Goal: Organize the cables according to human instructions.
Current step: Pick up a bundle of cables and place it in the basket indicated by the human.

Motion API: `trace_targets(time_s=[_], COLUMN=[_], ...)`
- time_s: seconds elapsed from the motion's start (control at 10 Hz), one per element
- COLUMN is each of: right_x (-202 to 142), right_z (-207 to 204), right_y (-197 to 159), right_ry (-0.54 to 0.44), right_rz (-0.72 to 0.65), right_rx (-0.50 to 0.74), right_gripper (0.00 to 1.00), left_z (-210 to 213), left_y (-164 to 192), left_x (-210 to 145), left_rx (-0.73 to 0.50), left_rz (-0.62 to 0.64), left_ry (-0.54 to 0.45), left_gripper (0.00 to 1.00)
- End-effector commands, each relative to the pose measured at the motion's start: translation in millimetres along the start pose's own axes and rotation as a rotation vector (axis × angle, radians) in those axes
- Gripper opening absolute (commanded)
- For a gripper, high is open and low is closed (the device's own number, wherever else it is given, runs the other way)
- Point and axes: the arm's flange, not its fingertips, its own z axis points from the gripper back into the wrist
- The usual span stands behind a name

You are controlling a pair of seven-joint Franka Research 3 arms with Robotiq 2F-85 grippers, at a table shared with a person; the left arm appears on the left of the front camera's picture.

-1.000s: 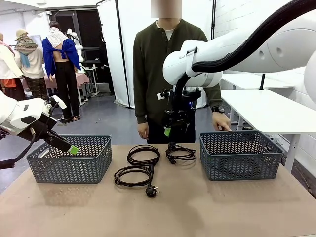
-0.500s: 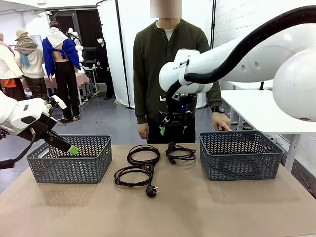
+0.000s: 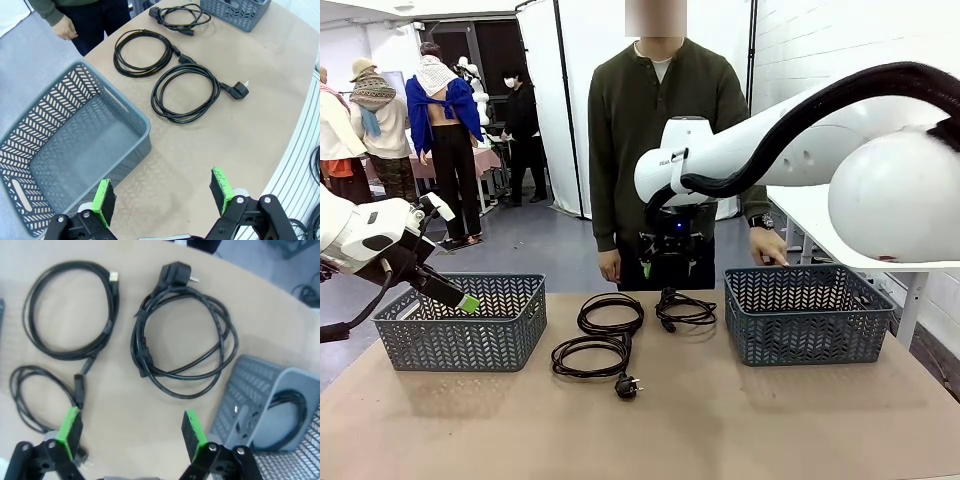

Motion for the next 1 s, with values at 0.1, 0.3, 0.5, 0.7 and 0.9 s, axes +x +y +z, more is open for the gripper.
trace_targets(time_s=[0.1, 0.3, 0.5, 0.7, 0.9], right_x=[15.9, 16.5, 18.7, 20.0, 10.3], right_z=[-20.1, -36.3, -46.6, -52.7, -51.9], right_y=[8.7, 7.9, 6.1, 6.8, 1.4], right_ry=[-0.003, 0.015, 0.032, 0.078, 0.046], right_rz=[-0.064, -0.088, -0.102, -0.09, -0.08], right_rx=[-0.057, -0.07, -0.077, -0.064, -0.035], right_gripper=[1.0, 1.0, 1.0, 1.0, 1.0], left_z=[-0.5, -0.5, -0.5, -0.5, -0.5], left_y=[1.5, 1.5, 1.5, 1.5, 1.5], left_x=[-0.7, -0.7, -0.7, -0.7, -0.7], left_rx=[-0.007, -0.007, -0.007, -0.007, -0.007], left_rz=[0.018, 0.018, 0.018, 0.018, 0.018], left_ry=[-0.003, -0.003, -0.003, -0.003, -0.003], left_gripper=[1.0, 1.0, 1.0, 1.0, 1.0])
